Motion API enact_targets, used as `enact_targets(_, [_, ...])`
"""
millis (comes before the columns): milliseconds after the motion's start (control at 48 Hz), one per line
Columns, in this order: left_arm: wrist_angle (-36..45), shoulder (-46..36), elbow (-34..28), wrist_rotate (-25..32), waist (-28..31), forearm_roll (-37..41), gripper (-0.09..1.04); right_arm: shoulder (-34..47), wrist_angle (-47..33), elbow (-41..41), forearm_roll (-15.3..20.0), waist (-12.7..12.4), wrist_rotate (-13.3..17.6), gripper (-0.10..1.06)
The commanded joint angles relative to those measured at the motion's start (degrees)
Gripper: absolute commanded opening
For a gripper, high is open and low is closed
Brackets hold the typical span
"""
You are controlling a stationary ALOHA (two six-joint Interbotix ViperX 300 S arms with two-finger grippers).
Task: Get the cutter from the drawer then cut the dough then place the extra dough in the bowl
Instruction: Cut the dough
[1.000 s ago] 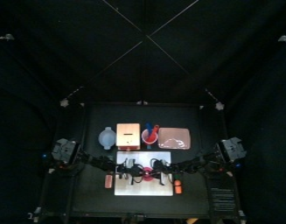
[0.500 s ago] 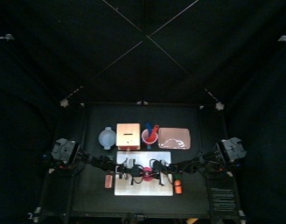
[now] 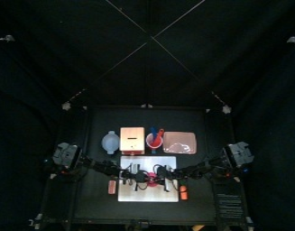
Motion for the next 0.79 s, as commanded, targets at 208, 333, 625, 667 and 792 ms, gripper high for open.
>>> enact_targets(208, [7.4, 1.8, 2.3, -0.3, -2.5, 0.5, 0.32, 3.3, 3.5, 0.9, 0.5, -0.3, 1.1, 0.35])
enact_targets(333, [8.3, 1.8, 2.1, -0.3, -2.5, 0.6, 0.32, 3.7, 3.4, 0.9, 0.7, -0.4, 1.1, 0.35])
enact_targets(625, [7.0, 1.3, 1.8, -0.4, -2.5, -0.2, 0.36, 2.7, 3.0, -0.3, 0.2, -0.6, 0.9, 0.35])
enact_targets(667, [6.9, 1.2, 1.8, -0.4, -2.5, -0.4, 0.37, 2.3, 3.0, -0.5, -0.2, -0.6, 0.9, 0.35])
enact_targets(792, [5.6, 0.7, 1.9, -0.4, -2.5, -0.4, 0.42, 1.3, 2.5, -0.5, -0.8, -0.8, 1.1, 0.35])
